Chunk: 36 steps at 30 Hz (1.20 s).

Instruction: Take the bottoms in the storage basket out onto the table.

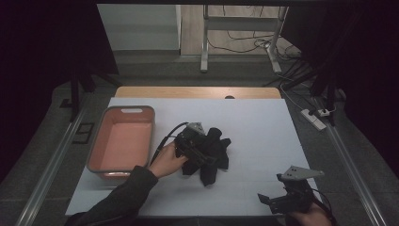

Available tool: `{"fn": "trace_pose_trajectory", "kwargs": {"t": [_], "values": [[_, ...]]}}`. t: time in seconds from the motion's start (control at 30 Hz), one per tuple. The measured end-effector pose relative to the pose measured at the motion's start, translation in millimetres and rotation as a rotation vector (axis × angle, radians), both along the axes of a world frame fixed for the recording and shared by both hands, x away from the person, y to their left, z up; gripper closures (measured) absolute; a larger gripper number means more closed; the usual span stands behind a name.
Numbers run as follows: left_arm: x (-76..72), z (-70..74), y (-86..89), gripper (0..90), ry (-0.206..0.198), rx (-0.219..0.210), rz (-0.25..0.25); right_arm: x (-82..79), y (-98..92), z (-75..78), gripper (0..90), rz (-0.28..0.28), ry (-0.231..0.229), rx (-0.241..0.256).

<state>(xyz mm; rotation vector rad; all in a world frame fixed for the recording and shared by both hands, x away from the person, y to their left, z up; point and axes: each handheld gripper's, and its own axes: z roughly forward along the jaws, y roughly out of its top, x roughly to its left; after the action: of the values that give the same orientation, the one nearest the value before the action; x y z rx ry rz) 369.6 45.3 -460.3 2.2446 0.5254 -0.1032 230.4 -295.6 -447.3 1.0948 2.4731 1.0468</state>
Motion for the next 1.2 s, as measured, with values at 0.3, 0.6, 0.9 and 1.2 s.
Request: {"fn": "trace_pose_trajectory", "kwargs": {"t": [0.3, 0.6, 0.9, 1.2], "values": [[-5.4, 4.6, 3.5, 0.0, -0.015, 0.002, -0.005, -0.1, 0.3, -0.1, 1.0, 0.000, 0.000, -0.002], [-11.8, 10.1, 7.8, 0.0, -0.021, 0.006, 0.002, -0.2, 0.6, -0.1, 1.0, 0.002, 0.001, -0.005], [-17.0, 12.7, 11.8, 0.0, -0.017, -0.010, 0.006, -0.2, 1.0, -0.2, 1.0, 0.004, 0.002, -0.007], [-23.0, 15.0, 14.4, 0.0, -0.020, -0.009, 0.012, -0.2, 1.5, -0.3, 1.0, 0.008, 0.002, -0.013]]}}
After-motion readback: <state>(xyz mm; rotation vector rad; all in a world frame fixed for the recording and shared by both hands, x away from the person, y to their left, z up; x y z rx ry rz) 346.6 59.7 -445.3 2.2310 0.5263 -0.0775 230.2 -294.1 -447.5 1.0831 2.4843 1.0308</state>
